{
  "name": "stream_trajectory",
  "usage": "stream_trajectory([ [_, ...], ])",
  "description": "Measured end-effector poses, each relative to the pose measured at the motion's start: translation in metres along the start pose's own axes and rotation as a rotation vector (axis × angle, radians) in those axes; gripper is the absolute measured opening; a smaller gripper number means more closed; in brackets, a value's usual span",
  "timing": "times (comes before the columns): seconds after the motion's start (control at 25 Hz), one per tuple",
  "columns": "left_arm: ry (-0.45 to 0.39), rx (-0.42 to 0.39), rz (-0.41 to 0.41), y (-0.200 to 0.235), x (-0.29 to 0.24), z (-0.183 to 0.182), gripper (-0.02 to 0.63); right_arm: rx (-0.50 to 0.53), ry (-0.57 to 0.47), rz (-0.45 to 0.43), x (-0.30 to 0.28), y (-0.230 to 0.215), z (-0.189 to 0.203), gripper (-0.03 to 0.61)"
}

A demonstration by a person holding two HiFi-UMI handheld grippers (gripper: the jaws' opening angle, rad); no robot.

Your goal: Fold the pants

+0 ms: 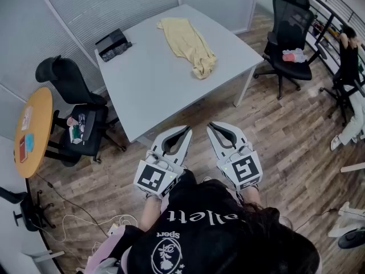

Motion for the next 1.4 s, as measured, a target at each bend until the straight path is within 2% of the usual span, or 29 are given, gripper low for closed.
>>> stream_trajectory([
  [0.8,0.077,0.01,0.019,-0.003,-0.018,0.013,0.026,-0.071,0.009,0.024,0.004,-0.025,0.015,0.031],
  [1.12,0.067,0.038,0.047,0.01,-0.064,0.026,0.026,-0.071,0.029,0.068,-0.011,-0.068,0.014,0.031],
  [1.4,0.088,0.034,0.044,0.045,-0.125,0.041,0.026,-0.066,0.08,0.075,-0.044,-0.124,0.009,0.031],
])
Point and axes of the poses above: the fingertips, and each gripper's own axes: x backward along the fingers, y to its left, z out of its underside, the point moved 6 cm from there along x, backward along the fingers, and after that the axes turned 15 degrees about -x, right-handed, at the moved point
